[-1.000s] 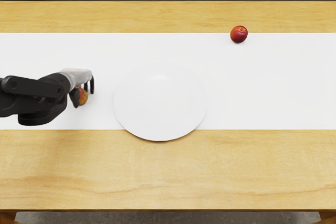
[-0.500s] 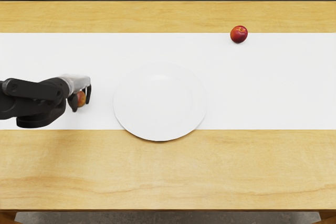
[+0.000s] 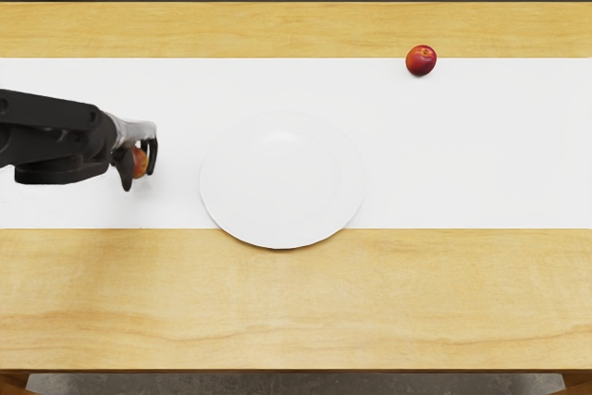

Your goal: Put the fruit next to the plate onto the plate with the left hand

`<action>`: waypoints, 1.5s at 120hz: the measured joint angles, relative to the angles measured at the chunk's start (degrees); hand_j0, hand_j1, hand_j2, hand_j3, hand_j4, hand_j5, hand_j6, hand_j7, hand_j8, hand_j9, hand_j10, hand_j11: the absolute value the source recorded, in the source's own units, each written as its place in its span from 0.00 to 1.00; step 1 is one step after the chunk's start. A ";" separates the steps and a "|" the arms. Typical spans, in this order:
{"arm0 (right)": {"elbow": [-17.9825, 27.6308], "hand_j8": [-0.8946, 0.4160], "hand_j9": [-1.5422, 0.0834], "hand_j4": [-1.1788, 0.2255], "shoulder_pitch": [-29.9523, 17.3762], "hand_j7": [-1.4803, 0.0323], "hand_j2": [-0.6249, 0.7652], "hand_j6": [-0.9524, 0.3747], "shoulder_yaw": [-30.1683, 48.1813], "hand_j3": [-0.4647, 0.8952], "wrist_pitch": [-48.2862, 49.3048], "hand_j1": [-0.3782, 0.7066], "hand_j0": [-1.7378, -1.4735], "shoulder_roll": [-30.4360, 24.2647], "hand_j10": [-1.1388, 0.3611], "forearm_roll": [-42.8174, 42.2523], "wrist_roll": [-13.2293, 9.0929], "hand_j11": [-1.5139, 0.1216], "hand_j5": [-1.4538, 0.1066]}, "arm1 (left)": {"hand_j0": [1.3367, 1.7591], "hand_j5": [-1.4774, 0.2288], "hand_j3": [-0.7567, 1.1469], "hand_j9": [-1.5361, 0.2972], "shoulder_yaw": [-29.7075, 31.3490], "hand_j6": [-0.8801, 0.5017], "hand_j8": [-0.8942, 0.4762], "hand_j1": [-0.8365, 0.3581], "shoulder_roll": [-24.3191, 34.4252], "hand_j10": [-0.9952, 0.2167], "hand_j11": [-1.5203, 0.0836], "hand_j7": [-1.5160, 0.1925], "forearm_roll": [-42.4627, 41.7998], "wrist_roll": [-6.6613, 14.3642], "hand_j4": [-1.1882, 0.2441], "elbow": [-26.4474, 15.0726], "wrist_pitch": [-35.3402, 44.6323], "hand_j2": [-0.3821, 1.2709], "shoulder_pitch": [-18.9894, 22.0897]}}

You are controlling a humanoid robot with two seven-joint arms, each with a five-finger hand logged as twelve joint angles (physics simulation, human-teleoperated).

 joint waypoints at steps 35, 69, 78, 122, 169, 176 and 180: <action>0.00 0.66 0.92 0.81 0.00 0.95 0.44 0.69 0.00 0.34 0.00 0.07 0.30 0.00 0.74 -0.01 0.00 0.90 0.90 | 0.74 0.23 0.40 0.20 -3.21 0.37 0.42 0.35 -0.26 0.18 0.22 0.21 -6.04 0.13 0.23 -3.07 -7.22 0.47 -8.62; 0.00 0.66 0.92 0.81 0.00 0.95 0.44 0.69 0.00 0.34 0.00 0.07 0.30 0.00 0.74 -0.01 -0.01 0.90 0.90 | 0.74 0.20 0.40 0.20 -7.81 0.34 0.37 0.40 -6.92 0.14 0.22 0.21 -12.18 0.35 0.23 -4.12 -10.06 0.48 -10.93; 0.01 0.66 0.92 0.81 0.00 0.95 0.44 0.69 0.00 0.34 0.00 0.07 0.30 0.00 0.74 -0.02 -0.01 0.90 0.90 | 0.74 0.20 0.40 0.20 -8.90 0.34 0.37 0.39 -8.88 0.13 0.22 0.21 -13.17 0.39 0.23 -3.85 -10.19 0.52 -11.14; 0.00 0.66 0.92 0.81 0.00 0.95 0.44 0.69 0.00 0.34 0.00 0.07 0.30 0.00 0.74 -0.01 -0.01 0.90 0.90 | 0.75 0.17 0.40 0.21 -11.38 0.32 0.34 0.43 -16.75 0.11 0.23 0.21 -13.94 0.54 0.24 1.49 -9.78 0.47 -9.91; 0.00 0.66 0.92 0.81 0.00 0.95 0.44 0.69 0.00 0.34 0.00 0.07 0.30 0.00 0.74 -0.01 0.00 0.90 0.90 | 0.76 0.52 0.40 0.52 -11.53 0.39 0.40 0.61 -19.98 0.45 0.58 0.54 -13.77 0.45 0.52 4.91 -2.80 0.31 -8.51; 0.00 0.66 0.92 0.81 0.00 0.95 0.44 0.69 0.00 0.34 0.00 0.07 0.30 0.00 0.74 -0.02 0.00 0.90 0.90 | 0.76 0.55 0.40 0.55 -11.53 0.41 0.41 0.64 -19.94 0.49 0.62 0.58 -13.85 0.45 0.55 5.00 -2.66 0.30 -8.51; 0.00 0.66 0.92 0.81 0.00 0.95 0.44 0.69 0.00 0.34 0.00 0.07 0.30 0.00 0.74 -0.02 0.00 0.90 0.90 | 0.76 0.57 0.40 0.57 -11.54 0.41 0.42 0.66 -19.72 0.51 0.64 0.59 -13.88 0.43 0.57 5.03 -2.62 0.29 -8.51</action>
